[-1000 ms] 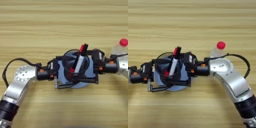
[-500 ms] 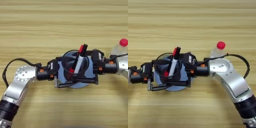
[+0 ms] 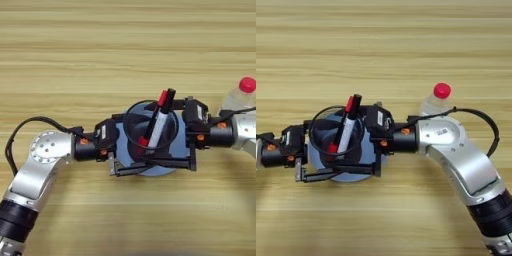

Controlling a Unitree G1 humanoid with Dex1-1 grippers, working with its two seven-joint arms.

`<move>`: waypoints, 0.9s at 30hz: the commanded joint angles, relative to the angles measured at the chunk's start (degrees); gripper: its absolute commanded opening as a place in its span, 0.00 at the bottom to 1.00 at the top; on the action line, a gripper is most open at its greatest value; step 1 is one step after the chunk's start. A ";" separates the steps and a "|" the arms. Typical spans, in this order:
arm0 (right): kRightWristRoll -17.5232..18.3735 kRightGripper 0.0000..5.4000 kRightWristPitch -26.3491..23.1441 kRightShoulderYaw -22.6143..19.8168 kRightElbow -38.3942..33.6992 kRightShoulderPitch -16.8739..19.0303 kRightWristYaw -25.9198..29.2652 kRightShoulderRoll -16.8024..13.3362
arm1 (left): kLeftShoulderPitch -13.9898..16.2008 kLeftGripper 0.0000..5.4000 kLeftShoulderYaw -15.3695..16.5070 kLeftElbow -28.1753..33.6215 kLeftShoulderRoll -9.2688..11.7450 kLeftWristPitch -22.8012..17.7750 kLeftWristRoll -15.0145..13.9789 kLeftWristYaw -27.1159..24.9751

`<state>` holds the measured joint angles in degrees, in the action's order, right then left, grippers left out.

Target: Move the objects on the table

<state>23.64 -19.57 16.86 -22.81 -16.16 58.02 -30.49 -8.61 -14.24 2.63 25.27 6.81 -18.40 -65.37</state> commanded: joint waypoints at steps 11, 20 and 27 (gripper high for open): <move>-0.08 1.00 -0.03 -0.06 -0.34 -0.25 -0.01 0.39 | -0.78 0.89 1.29 -0.82 -1.37 0.53 -0.85 0.67; 0.83 1.00 1.08 -1.65 -0.88 2.07 0.07 0.07 | -0.66 0.89 4.16 -3.36 -2.72 1.10 -0.89 3.16; 1.50 1.00 2.50 -3.38 -1.27 4.67 -0.13 0.08 | 0.09 0.89 7.20 -5.93 -2.49 2.88 -0.09 4.75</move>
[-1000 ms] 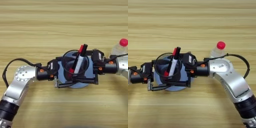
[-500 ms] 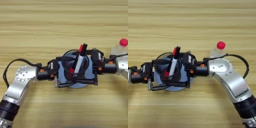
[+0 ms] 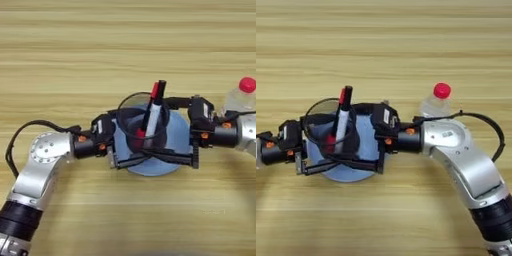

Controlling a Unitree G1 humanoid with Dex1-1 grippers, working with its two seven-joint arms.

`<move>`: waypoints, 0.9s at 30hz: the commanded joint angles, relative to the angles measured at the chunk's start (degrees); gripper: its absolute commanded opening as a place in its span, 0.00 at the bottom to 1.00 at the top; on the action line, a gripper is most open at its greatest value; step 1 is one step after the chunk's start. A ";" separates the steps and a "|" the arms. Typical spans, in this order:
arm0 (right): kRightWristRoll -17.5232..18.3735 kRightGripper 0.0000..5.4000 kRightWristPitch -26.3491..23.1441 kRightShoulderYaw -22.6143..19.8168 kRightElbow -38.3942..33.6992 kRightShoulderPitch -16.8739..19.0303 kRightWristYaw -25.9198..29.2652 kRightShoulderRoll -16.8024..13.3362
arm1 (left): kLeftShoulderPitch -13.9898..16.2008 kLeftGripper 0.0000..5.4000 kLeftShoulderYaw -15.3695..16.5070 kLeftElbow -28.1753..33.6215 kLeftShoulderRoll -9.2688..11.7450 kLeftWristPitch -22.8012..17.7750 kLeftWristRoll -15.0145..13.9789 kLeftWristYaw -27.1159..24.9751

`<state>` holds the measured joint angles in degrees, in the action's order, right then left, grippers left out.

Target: Move the objects on the table

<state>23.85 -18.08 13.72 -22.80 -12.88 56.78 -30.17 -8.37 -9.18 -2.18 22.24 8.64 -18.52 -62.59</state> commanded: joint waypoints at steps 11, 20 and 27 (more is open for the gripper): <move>1.60 1.00 2.78 -1.80 -1.04 3.52 0.53 0.26 | -0.09 0.89 7.28 -3.76 1.77 2.32 0.48 5.68; 1.35 1.00 4.30 -2.93 -0.42 5.67 -1.00 0.86 | -0.95 0.89 9.87 -10.44 3.19 4.64 6.07 12.89; 1.70 1.00 5.11 -3.94 -0.11 6.97 -1.99 1.74 | -2.11 0.89 11.36 -14.40 1.81 4.09 7.42 19.62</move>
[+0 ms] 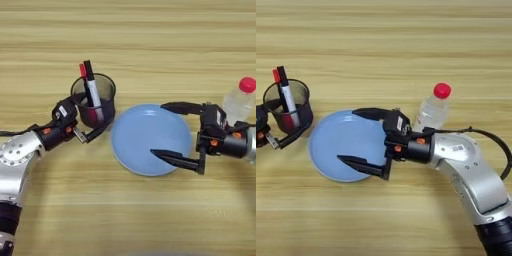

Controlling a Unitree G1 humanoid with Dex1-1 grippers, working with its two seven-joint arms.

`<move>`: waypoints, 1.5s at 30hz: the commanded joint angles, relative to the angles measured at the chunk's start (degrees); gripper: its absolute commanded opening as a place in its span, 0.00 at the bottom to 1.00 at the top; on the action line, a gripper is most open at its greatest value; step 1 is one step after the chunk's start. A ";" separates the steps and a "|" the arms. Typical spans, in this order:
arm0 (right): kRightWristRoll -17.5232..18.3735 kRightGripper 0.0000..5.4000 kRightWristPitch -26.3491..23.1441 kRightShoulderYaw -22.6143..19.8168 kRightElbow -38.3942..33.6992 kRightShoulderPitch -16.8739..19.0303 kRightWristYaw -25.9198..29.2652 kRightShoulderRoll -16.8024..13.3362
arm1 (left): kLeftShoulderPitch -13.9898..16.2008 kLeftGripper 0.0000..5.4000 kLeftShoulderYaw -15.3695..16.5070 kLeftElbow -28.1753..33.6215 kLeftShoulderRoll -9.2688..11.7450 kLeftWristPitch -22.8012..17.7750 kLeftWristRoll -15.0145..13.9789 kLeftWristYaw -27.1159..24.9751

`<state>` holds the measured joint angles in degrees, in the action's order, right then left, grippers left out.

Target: Move the objects on the table

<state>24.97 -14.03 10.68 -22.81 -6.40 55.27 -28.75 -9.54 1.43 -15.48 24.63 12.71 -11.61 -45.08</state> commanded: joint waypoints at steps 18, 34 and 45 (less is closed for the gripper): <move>0.37 1.00 2.29 -1.14 0.80 0.66 -1.11 0.51 | 0.14 0.89 -0.36 -5.98 -2.78 -1.09 2.40 8.57; 0.64 1.00 2.64 -1.05 0.48 0.75 -1.06 0.49 | 0.48 0.89 -2.41 -8.77 -3.29 -0.60 6.83 10.46; 0.71 1.00 2.70 -1.14 0.45 0.79 -0.91 0.36 | 0.71 0.89 -2.58 -9.21 -3.58 -0.57 7.24 10.28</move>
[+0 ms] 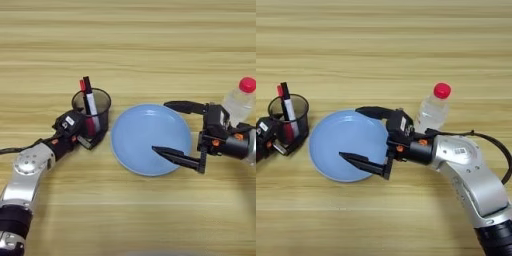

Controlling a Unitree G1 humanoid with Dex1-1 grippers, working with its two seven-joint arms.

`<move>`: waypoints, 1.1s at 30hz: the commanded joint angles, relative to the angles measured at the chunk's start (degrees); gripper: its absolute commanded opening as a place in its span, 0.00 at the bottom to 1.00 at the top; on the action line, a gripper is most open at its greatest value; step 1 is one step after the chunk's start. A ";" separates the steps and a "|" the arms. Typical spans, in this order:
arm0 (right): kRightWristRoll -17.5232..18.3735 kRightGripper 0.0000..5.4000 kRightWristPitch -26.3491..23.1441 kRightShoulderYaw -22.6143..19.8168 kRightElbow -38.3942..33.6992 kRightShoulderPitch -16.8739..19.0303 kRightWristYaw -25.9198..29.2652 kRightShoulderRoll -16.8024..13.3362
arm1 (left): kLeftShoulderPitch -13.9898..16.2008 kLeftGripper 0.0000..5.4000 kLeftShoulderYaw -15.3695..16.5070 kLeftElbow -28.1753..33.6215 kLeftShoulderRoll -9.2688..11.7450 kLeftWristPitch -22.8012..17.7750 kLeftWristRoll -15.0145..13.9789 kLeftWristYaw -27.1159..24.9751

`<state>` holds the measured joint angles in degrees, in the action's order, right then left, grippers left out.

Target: Move the objects on the table

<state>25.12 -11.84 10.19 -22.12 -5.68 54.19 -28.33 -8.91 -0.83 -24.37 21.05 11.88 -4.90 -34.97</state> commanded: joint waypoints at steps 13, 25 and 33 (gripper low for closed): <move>0.75 1.00 0.45 -0.73 -0.31 -0.04 0.29 -0.09 | 0.27 0.99 -0.35 -0.27 -0.20 0.10 0.57 0.31; 0.70 1.00 0.61 -0.73 -0.03 -0.23 0.41 -0.03 | 0.25 0.99 -0.01 -0.26 -0.41 -0.13 0.17 0.79; 0.64 1.00 0.70 -0.77 0.12 -0.27 0.53 -0.06 | 1.23 0.99 1.50 1.58 -1.21 -2.10 -3.45 -0.54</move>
<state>25.18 -11.76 9.98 -22.11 -5.68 54.34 -28.34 -8.19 -0.12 -24.11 20.21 11.41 -7.04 -34.96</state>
